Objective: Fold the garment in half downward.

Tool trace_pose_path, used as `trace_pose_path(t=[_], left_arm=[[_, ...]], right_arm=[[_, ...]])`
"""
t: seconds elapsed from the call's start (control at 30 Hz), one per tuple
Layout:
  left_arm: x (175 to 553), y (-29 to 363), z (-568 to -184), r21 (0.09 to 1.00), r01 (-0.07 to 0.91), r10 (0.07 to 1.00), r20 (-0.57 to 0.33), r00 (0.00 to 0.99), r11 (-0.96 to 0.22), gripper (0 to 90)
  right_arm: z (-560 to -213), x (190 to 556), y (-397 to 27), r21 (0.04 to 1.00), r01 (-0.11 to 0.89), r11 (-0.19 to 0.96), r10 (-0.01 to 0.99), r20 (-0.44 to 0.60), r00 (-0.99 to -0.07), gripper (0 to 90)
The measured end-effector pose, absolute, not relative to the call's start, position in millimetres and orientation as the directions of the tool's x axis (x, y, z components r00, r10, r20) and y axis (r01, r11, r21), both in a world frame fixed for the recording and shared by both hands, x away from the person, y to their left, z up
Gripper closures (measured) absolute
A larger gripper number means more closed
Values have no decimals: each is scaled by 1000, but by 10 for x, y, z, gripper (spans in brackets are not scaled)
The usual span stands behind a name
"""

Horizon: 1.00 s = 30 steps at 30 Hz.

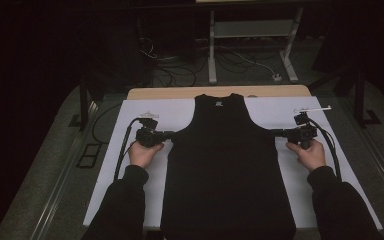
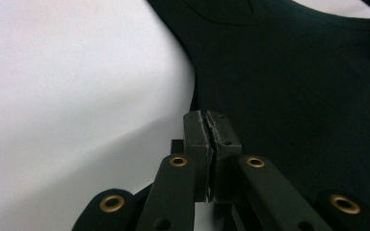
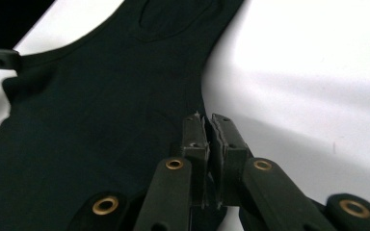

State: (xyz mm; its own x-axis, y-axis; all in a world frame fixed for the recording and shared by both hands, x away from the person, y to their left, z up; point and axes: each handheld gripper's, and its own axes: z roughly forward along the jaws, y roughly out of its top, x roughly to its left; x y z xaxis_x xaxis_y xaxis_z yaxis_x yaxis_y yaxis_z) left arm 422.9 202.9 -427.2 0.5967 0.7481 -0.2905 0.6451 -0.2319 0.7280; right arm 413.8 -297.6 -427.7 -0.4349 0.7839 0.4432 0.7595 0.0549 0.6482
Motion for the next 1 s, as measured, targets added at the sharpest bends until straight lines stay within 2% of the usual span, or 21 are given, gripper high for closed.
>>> trace_pose_path(t=[0.73, 1.0], left_arm=[[4166, 2250, -4180, 742, 652, 746, -344, 570, -156, 867], [4103, 2275, -4171, 738, 653, 741, -340, 579, -171, 867]], right_arm=[[-4186, 4010, -3118, 658, 753, 0, 760, 489, -427, 842], [-4170, 3939, -3124, 657, 754, -3, 754, 496, -429, 842]])
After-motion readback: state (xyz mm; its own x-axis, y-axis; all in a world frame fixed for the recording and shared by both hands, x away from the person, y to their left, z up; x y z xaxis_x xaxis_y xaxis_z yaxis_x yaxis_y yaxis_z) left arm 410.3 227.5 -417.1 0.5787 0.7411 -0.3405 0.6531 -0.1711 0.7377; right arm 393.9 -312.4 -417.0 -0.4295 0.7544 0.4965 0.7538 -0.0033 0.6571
